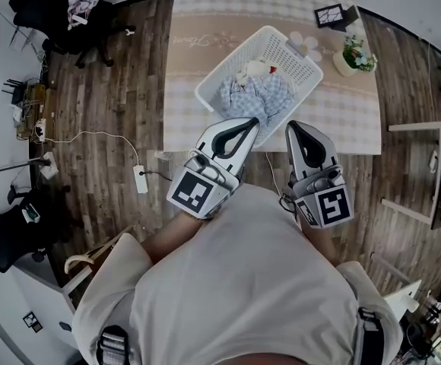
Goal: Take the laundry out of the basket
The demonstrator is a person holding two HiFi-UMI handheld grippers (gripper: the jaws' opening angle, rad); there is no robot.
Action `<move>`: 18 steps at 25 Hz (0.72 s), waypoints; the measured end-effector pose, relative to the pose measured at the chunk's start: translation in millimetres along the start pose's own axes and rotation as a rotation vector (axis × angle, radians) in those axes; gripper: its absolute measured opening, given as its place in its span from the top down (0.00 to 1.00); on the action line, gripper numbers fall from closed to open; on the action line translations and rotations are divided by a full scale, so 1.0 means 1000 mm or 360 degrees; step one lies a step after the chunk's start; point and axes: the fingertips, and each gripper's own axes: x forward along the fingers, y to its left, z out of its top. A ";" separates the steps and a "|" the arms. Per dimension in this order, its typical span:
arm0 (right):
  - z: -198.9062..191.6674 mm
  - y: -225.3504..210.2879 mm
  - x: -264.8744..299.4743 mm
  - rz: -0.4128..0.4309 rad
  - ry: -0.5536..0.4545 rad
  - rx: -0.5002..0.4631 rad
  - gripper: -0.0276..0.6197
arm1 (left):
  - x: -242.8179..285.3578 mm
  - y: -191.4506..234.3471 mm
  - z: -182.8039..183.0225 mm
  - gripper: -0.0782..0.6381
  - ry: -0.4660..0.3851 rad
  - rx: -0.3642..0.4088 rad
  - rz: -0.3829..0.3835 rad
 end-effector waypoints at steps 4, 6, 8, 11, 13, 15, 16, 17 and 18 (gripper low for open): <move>-0.001 -0.005 0.030 0.0003 0.0018 0.0009 0.96 | 0.007 0.030 -0.005 0.86 0.0068 -0.0049 -0.0027; -0.003 -0.011 0.040 -0.0007 0.0028 0.0001 0.96 | 0.011 0.040 -0.008 0.86 0.0106 -0.0050 -0.0048; -0.007 -0.020 0.048 -0.0010 0.0058 -0.0023 0.96 | 0.018 0.047 -0.015 0.86 0.0161 -0.0051 -0.0072; -0.014 -0.033 0.057 0.0029 0.0133 -0.0120 0.96 | 0.029 0.050 -0.025 0.86 0.0255 -0.0031 -0.0116; -0.026 -0.040 0.063 0.0082 0.0245 -0.0223 0.96 | 0.037 0.050 -0.034 0.86 0.0319 0.0058 -0.0172; -0.044 -0.046 0.067 0.0164 0.0416 -0.0300 0.96 | 0.047 0.051 -0.048 0.86 0.0415 0.0184 -0.0253; -0.053 -0.048 0.070 0.0215 0.0484 -0.0321 0.96 | 0.050 0.051 -0.058 0.86 0.0496 0.0223 -0.0289; -0.061 -0.048 0.074 0.0278 0.0536 -0.0343 0.87 | 0.053 0.052 -0.070 0.85 0.0593 0.0257 -0.0322; -0.071 -0.047 0.079 0.0354 0.0576 -0.0382 0.80 | 0.055 0.052 -0.082 0.81 0.0693 0.0296 -0.0350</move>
